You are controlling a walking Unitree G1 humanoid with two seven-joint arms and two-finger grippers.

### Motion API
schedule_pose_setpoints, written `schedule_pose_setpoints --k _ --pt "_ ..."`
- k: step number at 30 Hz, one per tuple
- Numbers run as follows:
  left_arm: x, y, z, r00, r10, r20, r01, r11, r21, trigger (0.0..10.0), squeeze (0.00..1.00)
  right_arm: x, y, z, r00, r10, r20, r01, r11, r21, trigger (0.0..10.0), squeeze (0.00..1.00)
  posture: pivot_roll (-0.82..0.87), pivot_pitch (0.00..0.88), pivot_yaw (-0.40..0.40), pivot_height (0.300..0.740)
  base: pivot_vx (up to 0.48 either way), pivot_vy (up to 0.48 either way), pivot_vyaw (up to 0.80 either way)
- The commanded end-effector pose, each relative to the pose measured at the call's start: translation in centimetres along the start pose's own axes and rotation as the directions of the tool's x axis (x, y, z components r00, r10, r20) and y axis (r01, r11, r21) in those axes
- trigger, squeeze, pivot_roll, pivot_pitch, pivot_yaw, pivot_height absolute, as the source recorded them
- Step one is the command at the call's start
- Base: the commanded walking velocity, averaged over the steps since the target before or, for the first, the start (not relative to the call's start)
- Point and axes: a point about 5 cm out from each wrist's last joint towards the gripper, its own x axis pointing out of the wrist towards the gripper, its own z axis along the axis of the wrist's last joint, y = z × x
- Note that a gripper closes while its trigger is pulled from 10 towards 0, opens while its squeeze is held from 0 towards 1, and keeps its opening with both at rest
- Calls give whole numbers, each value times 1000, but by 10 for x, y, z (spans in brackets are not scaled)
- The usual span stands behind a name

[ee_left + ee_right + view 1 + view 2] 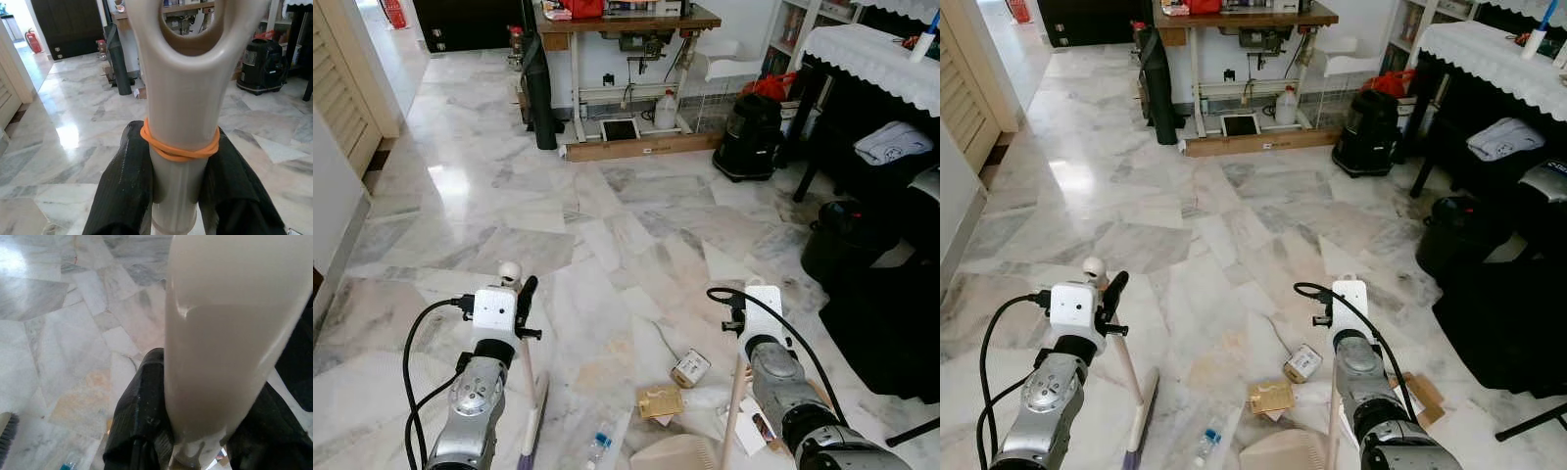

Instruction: Sweep floor

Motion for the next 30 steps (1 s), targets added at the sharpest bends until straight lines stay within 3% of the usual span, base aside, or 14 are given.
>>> schedule_pose_setpoints --k 1,8,10,16,24,30 --pt "7 -2 15 998 -11 63 11 1000 -3 10000 0 -2 3 -15 996 24 -89 -27 999 -28 10000 0 109 0 -11 740 0 0 0" --pt "8 -3 15 998 -12 66 13 1000 -6 10000 0 -1 1 -5 1000 -10 -23 9 1000 -26 10000 0 110 0 -12 740 0 0 0" --pt "7 -3 15 998 -8 68 8 1000 -6 10000 0 -1 -2 2 998 -52 34 54 997 -60 10000 0 111 0 -12 740 0 0 0" --pt "7 -2 16 997 -2 72 3 1000 -3 10000 0 -2 -8 12 982 -138 132 142 989 -27 10000 0 109 0 -8 740 0 0 0" --pt "7 -2 16 997 -2 72 3 1000 -3 10000 0 -2 -8 12 982 -138 132 142 989 -27 10000 0 109 0 -8 740 0 0 0" --pt "8 -4 16 997 -28 70 28 1000 3 10000 0 -8 -8 19 946 -195 258 185 981 64 10000 0 103 0 15 740 0 0 0"
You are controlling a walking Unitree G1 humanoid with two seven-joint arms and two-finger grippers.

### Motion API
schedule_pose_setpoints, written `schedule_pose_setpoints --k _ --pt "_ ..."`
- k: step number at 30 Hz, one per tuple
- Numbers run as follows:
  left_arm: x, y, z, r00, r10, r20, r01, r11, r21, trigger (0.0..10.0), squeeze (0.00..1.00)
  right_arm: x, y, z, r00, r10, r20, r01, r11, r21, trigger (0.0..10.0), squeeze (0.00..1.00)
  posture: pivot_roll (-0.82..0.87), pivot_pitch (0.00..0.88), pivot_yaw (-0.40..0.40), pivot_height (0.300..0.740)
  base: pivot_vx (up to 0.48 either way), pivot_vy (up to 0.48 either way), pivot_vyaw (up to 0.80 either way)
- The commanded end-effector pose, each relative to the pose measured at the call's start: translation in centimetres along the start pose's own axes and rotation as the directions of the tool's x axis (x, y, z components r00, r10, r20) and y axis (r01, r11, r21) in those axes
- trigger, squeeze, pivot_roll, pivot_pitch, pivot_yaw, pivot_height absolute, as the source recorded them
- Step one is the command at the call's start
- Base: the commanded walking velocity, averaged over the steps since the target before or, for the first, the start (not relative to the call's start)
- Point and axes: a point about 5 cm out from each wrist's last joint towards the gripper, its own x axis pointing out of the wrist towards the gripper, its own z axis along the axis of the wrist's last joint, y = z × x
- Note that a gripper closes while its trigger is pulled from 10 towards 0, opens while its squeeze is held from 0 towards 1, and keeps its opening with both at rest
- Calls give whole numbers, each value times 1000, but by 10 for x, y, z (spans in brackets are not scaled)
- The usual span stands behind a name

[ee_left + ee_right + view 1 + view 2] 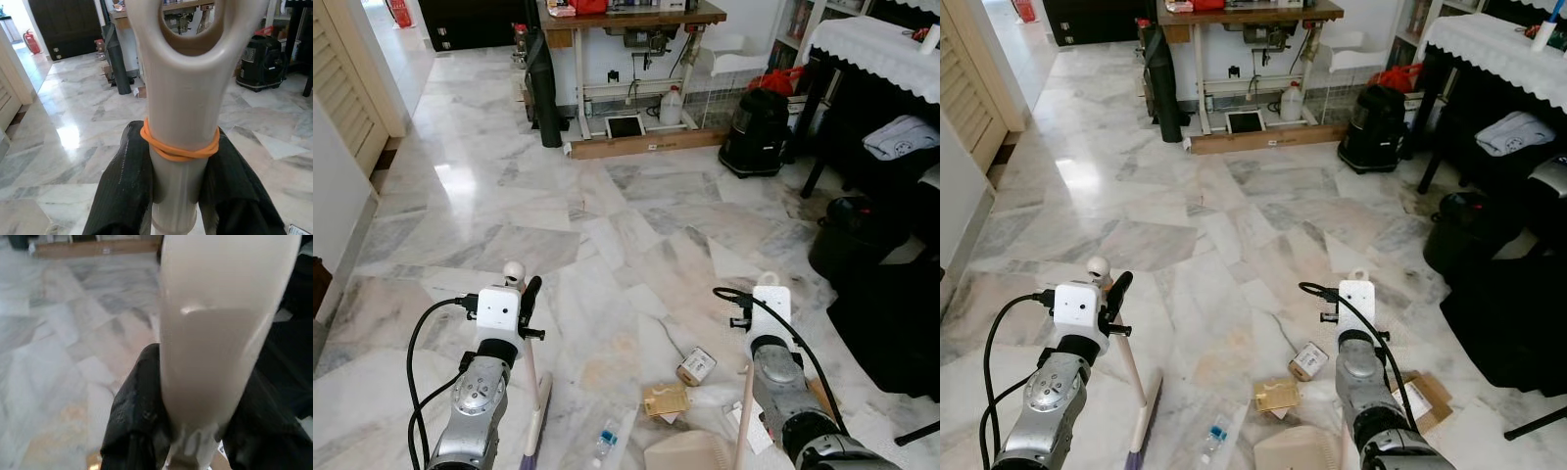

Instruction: Sweep floor

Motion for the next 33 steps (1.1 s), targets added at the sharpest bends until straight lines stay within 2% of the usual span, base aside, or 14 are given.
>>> schedule_pose_setpoints --k 1,7,16,23,27,33 --pt "7 -1 14 998 -14 61 13 1000 5 10000 0 2 0 14 996 -23 86 20 999 27 10000 0 103 0 15 740 0 0 0" --pt "5 1 15 998 -20 57 19 1000 12 10000 0 1 4 18 992 -45 120 37 997 66 10000 0 108 0 23 740 0 0 0" --pt "9 0 19 997 -46 59 44 999 23 10000 0 -4 15 7 997 -5 79 1 999 50 10000 0 121 0 34 740 0 0 0" --pt "12 1 21 997 -49 53 47 998 34 10000 0 -8 14 -1 998 -7 60 4 999 36 10000 0 135 0 36 740 0 0 0" --pt "10 12 20 999 -6 47 5 1000 16 10000 0 -7 13 0 997 -24 67 21 999 36 10000 0 137 0 32 740 0 0 0" --pt "9 23 19 999 12 42 -14 999 42 10000 0 -4 10 6 995 -41 88 38 999 29 10000 0 142 0 28 740 0 0 0"
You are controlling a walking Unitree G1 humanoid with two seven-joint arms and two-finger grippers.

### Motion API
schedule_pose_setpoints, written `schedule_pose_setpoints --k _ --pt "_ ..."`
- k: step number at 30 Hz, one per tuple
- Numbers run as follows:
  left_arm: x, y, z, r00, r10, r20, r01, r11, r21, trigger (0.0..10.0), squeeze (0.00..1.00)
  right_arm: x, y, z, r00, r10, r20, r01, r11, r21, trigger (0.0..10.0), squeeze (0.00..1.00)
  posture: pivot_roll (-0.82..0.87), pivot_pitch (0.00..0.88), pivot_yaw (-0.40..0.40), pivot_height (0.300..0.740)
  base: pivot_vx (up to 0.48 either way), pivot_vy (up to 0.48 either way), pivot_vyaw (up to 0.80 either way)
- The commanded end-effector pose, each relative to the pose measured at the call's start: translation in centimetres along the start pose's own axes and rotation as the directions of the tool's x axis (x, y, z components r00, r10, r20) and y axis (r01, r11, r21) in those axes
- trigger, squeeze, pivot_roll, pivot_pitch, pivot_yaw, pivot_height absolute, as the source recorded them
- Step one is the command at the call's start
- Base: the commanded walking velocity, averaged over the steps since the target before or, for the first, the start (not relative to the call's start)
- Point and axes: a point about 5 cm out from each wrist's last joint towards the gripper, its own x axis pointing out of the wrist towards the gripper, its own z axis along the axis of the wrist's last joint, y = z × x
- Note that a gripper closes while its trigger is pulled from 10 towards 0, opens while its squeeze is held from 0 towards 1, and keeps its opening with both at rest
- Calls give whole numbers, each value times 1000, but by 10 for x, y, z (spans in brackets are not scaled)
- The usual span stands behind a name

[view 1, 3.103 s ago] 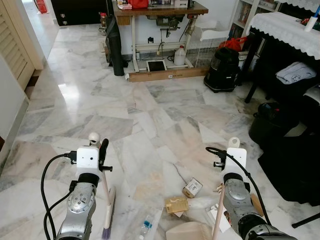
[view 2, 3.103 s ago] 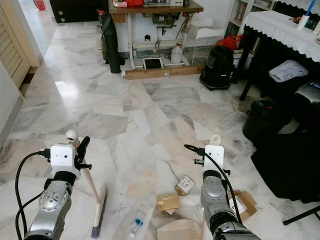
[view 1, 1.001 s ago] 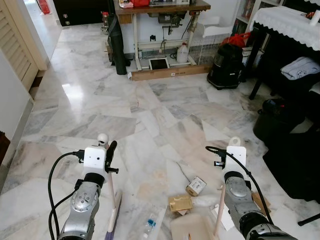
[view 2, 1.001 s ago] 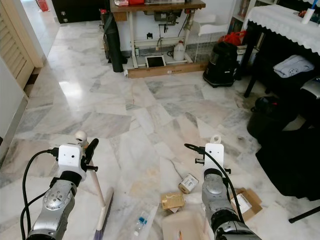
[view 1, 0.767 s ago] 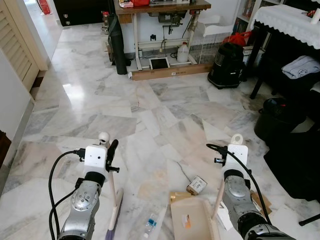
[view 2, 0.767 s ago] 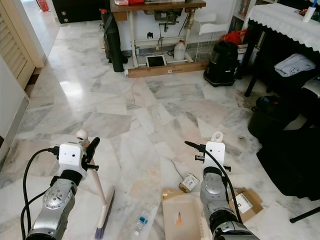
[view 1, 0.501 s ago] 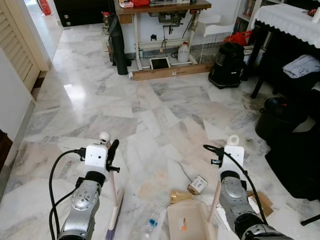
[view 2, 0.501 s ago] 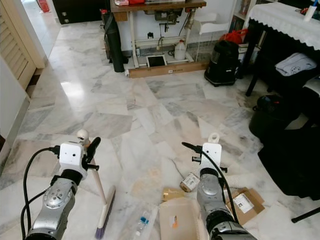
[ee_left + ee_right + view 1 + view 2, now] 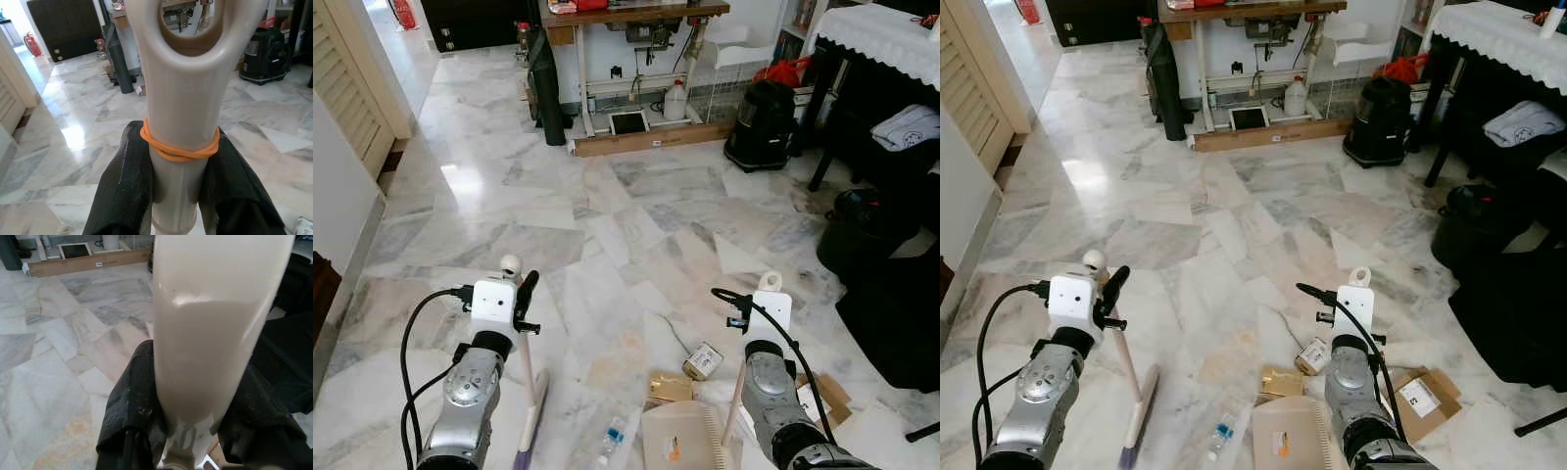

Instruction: Sweep floor

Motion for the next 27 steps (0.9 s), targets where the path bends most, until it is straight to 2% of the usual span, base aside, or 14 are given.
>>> schedule_pose_setpoints --k 1,5,11,15,19,25,27 --pt "5 11 12 999 24 48 -24 1000 15 10000 0 4 0 8 1000 -8 29 8 1000 -4 10000 0 138 0 28 740 0 0 0" --pt "11 15 8 1000 15 17 -15 1000 24 10000 0 3 2 3 1000 6 -7 -6 1000 -17 10000 0 139 0 24 740 0 0 0" --pt "13 24 -2 997 64 -41 -65 998 -19 10000 0 1 5 -7 996 25 -91 -27 999 -21 10000 0 130 0 20 740 0 0 0" --pt "13 25 -8 994 79 -75 -82 996 -42 10000 0 0 4 -12 991 29 -127 -31 999 -15 10000 0 130 0 16 740 0 0 0" --pt "11 20 -22 987 48 -152 -63 993 -96 10000 0 -2 5 -16 987 39 -154 -40 999 -7 10000 0 126 0 10 740 0 0 0" --pt "13 19 -23 989 44 -141 -63 989 -137 10000 0 -2 5 -17 986 47 -160 -49 999 -7 10000 0 127 0 4 740 0 0 0" --pt "12 20 -22 990 70 -124 -88 986 -143 10000 0 -2 5 -16 986 48 -157 -50 999 -7 10000 0 120 0 0 740 0 0 0"
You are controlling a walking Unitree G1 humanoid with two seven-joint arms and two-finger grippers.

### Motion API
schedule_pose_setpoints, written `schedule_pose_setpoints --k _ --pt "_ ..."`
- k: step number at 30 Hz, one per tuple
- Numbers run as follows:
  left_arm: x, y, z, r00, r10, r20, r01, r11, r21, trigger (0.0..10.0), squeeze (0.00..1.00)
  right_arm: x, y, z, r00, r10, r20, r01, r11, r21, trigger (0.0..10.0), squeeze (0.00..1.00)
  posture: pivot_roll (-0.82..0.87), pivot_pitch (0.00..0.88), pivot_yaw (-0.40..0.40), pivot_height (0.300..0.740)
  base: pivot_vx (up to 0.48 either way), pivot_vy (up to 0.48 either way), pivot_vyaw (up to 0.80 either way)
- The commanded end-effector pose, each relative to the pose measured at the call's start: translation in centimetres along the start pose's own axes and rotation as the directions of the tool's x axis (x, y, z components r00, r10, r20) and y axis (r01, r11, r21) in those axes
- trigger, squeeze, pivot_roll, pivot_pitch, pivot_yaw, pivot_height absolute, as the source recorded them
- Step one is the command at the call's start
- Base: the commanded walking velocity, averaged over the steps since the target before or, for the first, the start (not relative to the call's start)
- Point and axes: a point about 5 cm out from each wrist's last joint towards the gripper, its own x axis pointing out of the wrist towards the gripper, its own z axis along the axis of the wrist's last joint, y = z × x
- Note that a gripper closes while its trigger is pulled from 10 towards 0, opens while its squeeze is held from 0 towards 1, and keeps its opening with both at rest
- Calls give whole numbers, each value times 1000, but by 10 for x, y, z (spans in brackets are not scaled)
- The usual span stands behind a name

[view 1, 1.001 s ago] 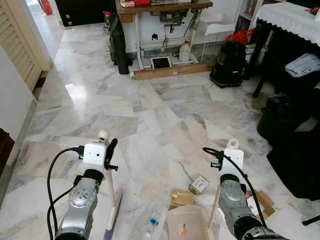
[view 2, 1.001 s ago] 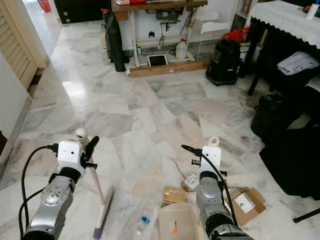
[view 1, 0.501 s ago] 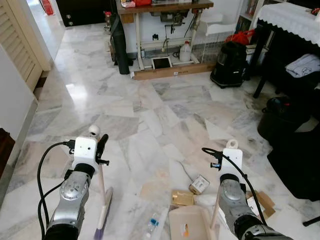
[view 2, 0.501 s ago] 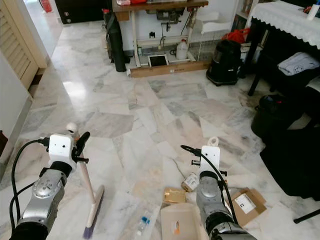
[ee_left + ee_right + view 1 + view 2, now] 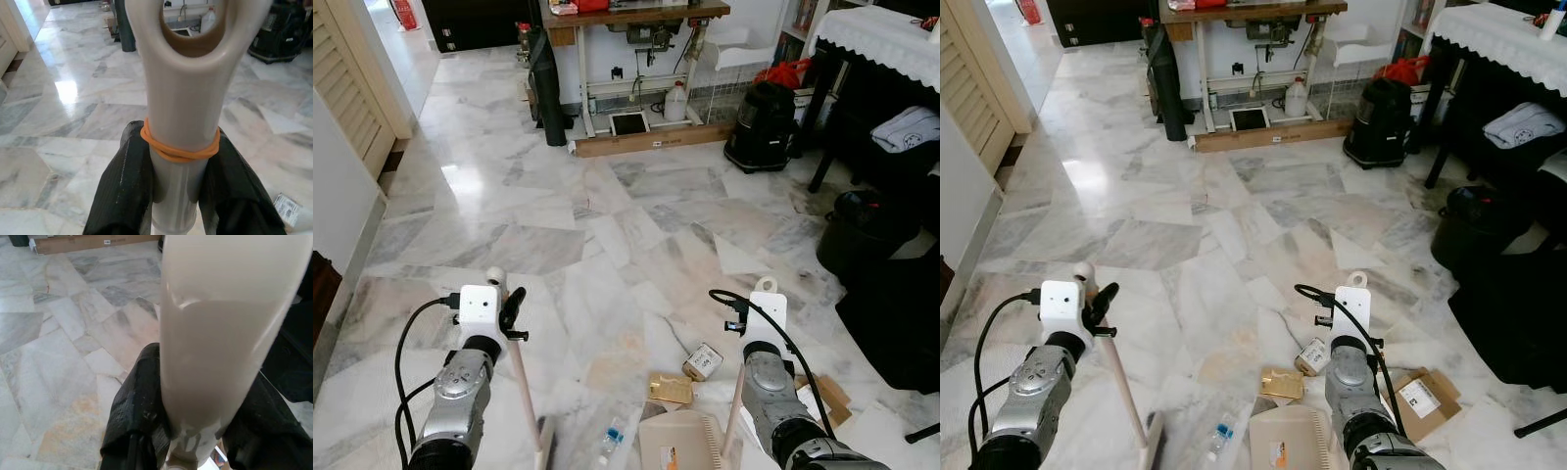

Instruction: Sweep floor

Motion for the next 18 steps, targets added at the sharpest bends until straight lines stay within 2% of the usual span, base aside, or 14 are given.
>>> schedule_pose_setpoints --k 1,4,7,18 --pt "3 4 10 997 35 63 -35 999 -11 10000 0 -3 3 -10 998 13 -53 -13 1000 -5 10000 0 120 0 0 740 0 0 0" --pt "4 6 17 989 80 125 -77 997 -26 10000 0 -3 2 -10 999 11 -48 -11 1000 -6 10000 0 117 0 -5 740 0 0 0" --pt "5 5 20 986 81 144 -77 996 -37 10000 0 -3 1 -10 999 6 -44 -7 1000 -9 10000 0 113 0 -7 740 0 0 0" --pt "11 4 4 995 66 72 -60 995 -86 10000 0 -3 -5 -11 999 -4 -33 4 1000 -16 10000 0 55 0 -8 740 0 0 0"
